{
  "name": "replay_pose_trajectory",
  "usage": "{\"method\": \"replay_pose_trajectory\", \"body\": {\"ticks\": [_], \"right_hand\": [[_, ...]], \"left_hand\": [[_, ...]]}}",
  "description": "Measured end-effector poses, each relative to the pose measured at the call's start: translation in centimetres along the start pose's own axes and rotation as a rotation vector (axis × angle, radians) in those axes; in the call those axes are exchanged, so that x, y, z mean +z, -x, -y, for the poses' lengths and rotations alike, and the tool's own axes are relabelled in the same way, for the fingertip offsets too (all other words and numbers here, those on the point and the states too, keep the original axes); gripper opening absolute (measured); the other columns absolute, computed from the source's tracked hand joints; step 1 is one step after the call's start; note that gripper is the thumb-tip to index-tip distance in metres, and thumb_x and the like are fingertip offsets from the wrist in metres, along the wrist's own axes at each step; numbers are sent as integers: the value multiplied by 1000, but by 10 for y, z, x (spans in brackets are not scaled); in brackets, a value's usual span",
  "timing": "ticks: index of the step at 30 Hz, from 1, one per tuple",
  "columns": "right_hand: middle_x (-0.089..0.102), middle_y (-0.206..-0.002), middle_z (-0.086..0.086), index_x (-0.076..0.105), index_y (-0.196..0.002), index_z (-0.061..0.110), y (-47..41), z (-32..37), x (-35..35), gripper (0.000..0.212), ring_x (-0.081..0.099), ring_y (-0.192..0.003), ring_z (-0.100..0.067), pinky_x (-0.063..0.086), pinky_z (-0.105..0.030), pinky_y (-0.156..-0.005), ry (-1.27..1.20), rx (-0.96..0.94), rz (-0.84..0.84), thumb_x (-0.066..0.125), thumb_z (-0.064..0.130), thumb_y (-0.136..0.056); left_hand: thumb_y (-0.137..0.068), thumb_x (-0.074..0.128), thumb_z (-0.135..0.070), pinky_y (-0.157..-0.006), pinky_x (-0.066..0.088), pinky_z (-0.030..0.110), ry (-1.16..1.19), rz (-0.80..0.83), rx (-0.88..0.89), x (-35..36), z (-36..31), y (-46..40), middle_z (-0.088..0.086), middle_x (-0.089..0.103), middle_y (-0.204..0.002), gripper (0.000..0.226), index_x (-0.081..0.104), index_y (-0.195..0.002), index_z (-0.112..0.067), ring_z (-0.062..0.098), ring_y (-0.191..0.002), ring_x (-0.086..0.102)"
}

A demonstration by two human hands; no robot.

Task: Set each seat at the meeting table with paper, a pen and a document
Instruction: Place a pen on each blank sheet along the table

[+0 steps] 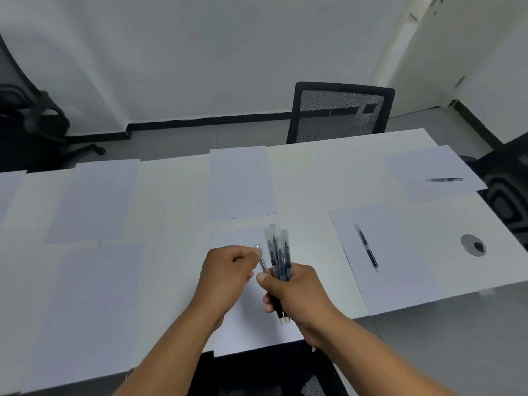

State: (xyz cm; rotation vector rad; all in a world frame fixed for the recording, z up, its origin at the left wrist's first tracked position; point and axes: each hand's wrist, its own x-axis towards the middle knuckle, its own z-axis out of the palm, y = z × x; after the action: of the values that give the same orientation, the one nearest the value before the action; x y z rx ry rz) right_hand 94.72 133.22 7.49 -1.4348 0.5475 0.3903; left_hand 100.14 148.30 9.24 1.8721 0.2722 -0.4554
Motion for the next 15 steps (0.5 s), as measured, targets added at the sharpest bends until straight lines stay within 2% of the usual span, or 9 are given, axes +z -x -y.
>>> {"method": "replay_pose_trajectory", "body": {"ticks": [3, 5, 10, 12, 15], "right_hand": [[67, -69, -8, 71, -98, 1, -6, -4, 3, 22, 65, -64, -24, 56, -44, -72, -6, 8, 23, 80, 21, -97], [66, -69, -8, 71, -100, -2, -11, -10, 3, 26, 65, -64, -24, 56, -46, -74, -26, 22, 26, 81, 21, -96], [65, -74, -9, 73, -105, -4, -18, -21, -1, 27, 66, -69, -25, 65, -44, -79, -91, 61, 31, 80, 21, -98], [65, -76, -10, 74, -104, -2, -22, -27, -5, 23, 66, -71, -26, 67, -43, -77, -115, 76, 22, 77, 20, -100], [63, -75, -10, 72, -98, -2, -26, -34, -12, 21, 66, -72, -28, 65, -39, -69, -125, 85, 7, 77, 19, -100]], "left_hand": [[-100, 73, -20, -70, 59, 21, -44, 19, -18, 1, 9, -9, 7, 78, -84, 25, 82, -80, -8, 10, -69, 66], [-101, 72, -20, -67, 58, 18, -57, 16, -33, 3, 13, -14, 4, 78, -81, 27, 79, -82, -1, 10, -70, 66], [-102, 71, -31, -88, 63, 43, -98, 25, -64, 9, 21, -23, 2, 80, -78, 32, 81, -81, -9, 13, -76, 76], [-104, 69, -32, -92, 63, 47, -108, 21, -80, 12, 22, -27, 1, 80, -77, 32, 81, -84, -10, 16, -81, 78], [-105, 67, -28, -92, 64, 47, -105, -2, -86, 15, 22, -34, 0, 81, -76, 29, 81, -87, -11, 8, -73, 79]]}}
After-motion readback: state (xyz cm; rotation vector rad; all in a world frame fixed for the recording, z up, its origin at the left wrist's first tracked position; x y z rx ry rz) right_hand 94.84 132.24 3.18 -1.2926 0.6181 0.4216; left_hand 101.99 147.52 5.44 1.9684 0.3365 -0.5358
